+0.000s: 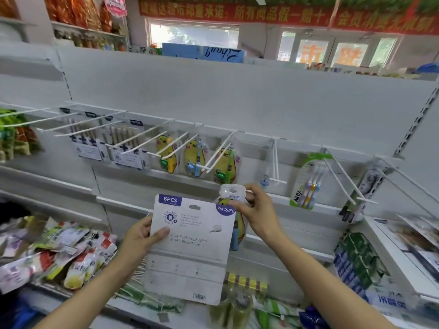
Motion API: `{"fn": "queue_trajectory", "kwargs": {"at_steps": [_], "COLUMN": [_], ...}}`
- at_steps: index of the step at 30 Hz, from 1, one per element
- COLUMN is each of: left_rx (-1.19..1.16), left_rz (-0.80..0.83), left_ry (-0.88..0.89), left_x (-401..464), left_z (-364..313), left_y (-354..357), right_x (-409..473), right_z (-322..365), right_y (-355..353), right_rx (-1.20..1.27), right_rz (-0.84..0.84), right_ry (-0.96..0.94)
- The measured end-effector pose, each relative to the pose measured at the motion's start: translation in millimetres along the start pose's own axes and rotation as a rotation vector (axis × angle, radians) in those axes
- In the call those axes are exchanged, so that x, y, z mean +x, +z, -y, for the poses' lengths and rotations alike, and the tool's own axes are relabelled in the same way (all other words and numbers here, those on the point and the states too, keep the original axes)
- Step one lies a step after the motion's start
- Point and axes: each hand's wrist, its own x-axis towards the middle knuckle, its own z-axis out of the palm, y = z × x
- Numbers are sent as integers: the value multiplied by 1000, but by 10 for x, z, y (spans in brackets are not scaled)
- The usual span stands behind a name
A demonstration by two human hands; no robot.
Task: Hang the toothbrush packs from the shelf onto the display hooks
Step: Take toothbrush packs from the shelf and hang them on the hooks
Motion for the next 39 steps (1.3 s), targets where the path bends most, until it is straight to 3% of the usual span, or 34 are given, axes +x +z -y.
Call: {"fn": "queue_trajectory", "kwargs": {"at_steps": [11, 20, 39], "left_rx": [-15, 4, -30], "left_rz": [17, 180, 267], "left_ry": [-10, -35, -68], "left_x": [377, 676, 845], "left_z": [-60, -174, -114], "left_y": [-980, -1653, -1784], "right_x": [370, 368, 420], "right_z": [249, 563, 727], "right_y": [997, 1618, 1766], "right_rx": [119, 59, 9], "right_rz": [-32, -120, -273], "right_ry": [22, -69, -95]}}
